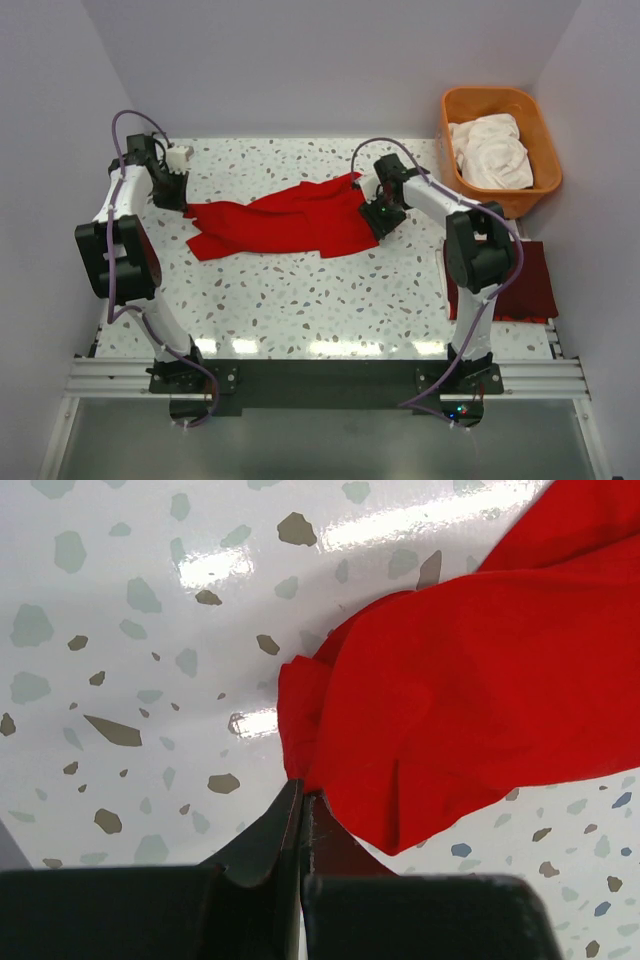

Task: Fold and stack the t-shirts
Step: Flatten the tshirt out

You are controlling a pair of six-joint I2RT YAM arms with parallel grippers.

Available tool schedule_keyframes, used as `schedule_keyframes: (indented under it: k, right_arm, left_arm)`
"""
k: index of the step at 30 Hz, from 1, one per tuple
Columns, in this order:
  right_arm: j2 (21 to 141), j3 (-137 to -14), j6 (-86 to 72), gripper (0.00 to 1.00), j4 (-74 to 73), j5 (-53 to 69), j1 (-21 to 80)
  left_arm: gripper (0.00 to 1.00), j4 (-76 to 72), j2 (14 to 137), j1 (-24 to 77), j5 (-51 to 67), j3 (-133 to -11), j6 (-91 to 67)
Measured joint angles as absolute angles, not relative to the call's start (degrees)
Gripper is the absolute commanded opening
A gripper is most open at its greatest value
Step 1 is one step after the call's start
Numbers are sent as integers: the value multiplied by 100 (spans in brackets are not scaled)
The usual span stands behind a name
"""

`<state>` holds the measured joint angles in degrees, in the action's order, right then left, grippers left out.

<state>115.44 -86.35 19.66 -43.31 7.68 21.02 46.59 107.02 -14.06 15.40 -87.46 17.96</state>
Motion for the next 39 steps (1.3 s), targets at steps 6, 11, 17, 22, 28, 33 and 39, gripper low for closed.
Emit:
schedule_keyframes:
  k: [6,11,17,22,28,33,39]
  right_arm:
    - [11566,-8637,1538,50,-4449,878,1907]
    - [11692,-8637,1201,50,-4486,1081,1887]
    - [11708,-8479,733,51,-4390,1389,1852]
    - [11705,-8431,353,51,-4215,1446,1831]
    - [11699,-8377,21,47,-3983,1466,1835]
    - [11548,-8086,-196,33,-3612,1474,1907]
    - [11509,-7915,-456,0,-3356,1525,1992]
  left_arm:
    - [0,4711,10718,-1406,1540,-8790,1796]
    - [0,4755,10748,-1406,1538,-8862,1800]
    - [0,4770,10748,-1406,1535,-8862,1800]
    - [0,4772,10750,-1406,1533,-8862,1800]
    - [0,4777,10763,-1406,1527,-8862,1802]
    - [0,4812,10787,-1406,1500,-8864,1804]
    - [0,4818,10787,-1406,1494,-8864,1811]
